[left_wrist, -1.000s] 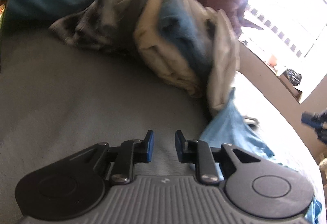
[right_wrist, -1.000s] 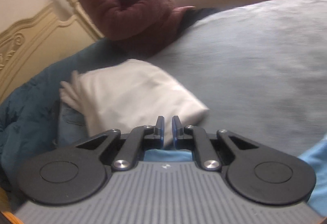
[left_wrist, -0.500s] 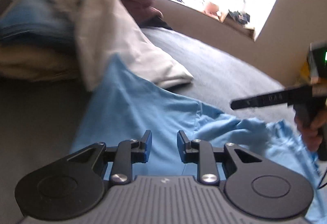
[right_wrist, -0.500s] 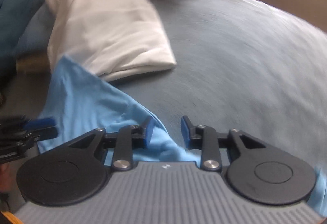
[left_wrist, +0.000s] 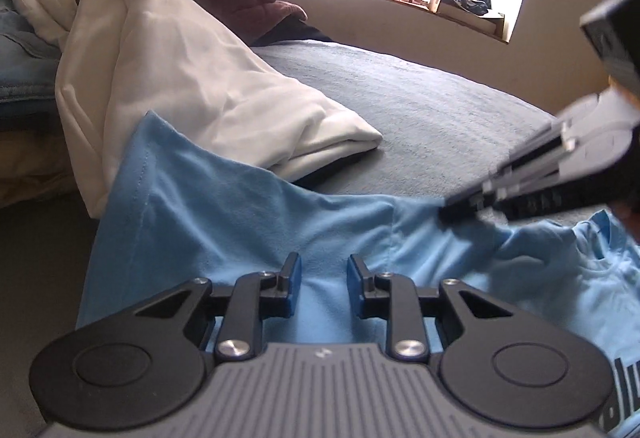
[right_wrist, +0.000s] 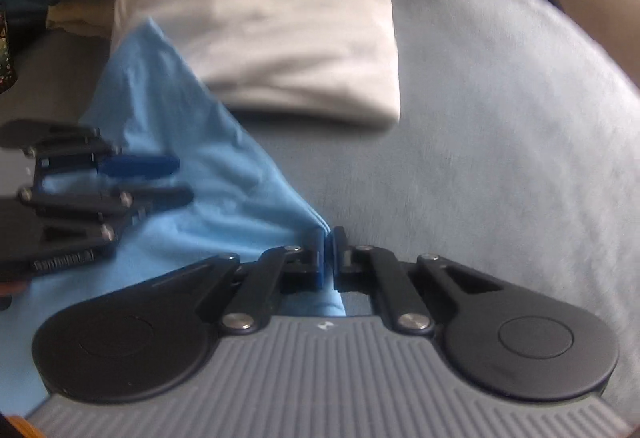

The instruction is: Fold clothes

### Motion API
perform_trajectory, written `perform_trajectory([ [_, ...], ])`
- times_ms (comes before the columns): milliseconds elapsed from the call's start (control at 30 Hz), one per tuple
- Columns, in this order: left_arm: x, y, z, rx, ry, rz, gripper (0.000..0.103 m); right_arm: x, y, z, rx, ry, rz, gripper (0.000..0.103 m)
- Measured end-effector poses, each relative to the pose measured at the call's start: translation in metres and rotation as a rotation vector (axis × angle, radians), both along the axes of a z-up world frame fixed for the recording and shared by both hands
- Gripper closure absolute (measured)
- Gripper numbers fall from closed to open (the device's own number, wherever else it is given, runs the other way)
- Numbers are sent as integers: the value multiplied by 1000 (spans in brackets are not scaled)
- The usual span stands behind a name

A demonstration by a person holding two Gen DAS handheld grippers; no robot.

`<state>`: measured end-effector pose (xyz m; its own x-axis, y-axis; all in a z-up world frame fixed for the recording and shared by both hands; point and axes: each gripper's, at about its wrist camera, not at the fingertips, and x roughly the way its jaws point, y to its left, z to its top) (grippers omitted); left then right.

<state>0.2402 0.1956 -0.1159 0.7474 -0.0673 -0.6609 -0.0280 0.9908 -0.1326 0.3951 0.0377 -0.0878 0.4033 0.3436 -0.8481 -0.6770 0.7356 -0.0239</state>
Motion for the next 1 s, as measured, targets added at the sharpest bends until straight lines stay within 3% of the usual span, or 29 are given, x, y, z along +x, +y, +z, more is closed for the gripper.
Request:
perform_trajectory([
  [200, -1, -4, -1, 20, -4, 9, 76, 1, 21, -13, -88, -123, 29, 100],
  [367, -2, -6, -2, 44, -11, 5, 76, 16, 0, -19, 43, -118, -179, 79],
  [433, -2, -8, -2, 56, -14, 4, 76, 27, -21, -17, 97, -120, -342, 77],
  [533, -2, -9, -2, 61, -14, 4, 76, 46, -77, -12, 224, -37, -600, 77],
  [600, -2, -9, -2, 58, -14, 5, 76, 47, -108, -6, 302, 20, -675, 77],
  [800, -2, -10, -3, 62, -16, 7, 76, 14, -166, 6, 500, 197, -708, 53],
  [867, -2, -11, -3, 65, -17, 9, 76, 4, -157, 5, 458, 176, -632, 45],
  [1000, -3, -12, -3, 70, -20, 15, 76, -8, -132, -1, 353, 147, -477, 40],
])
